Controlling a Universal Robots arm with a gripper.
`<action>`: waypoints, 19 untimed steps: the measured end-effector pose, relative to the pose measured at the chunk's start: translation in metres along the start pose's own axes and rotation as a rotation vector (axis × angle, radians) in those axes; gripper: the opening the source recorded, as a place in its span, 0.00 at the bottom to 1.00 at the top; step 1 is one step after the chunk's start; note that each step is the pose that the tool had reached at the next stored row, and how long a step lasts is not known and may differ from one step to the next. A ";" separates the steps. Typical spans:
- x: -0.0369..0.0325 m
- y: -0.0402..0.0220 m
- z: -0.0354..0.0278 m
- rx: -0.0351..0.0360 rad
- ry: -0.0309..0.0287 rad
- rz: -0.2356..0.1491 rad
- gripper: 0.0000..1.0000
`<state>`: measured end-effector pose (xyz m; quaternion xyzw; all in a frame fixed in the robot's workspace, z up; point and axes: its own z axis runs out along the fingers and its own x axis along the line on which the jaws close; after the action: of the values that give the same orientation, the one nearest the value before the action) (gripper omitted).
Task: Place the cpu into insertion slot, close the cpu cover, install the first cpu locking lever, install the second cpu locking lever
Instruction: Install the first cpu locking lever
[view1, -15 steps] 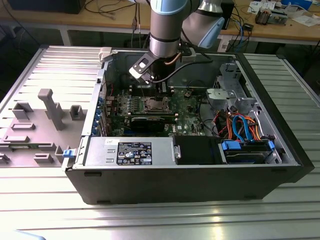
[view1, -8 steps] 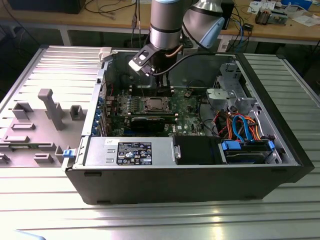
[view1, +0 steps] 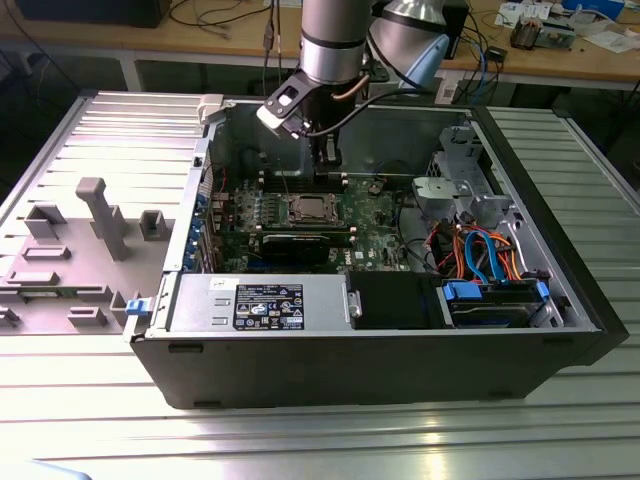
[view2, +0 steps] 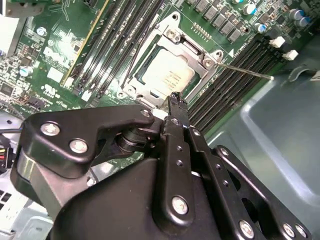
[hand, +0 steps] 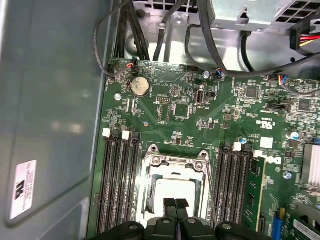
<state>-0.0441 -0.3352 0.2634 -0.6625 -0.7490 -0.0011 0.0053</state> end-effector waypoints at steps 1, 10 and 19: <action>0.0000 0.0000 -0.0028 0.0001 -0.0003 0.000 0.11; 0.0001 0.0000 -0.0063 0.0005 -0.0026 -0.012 0.11; 0.0001 -0.0001 -0.0061 0.0016 -0.0033 -0.146 0.11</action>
<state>-0.0441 -0.3352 0.2696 -0.6061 -0.7954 0.0002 0.0045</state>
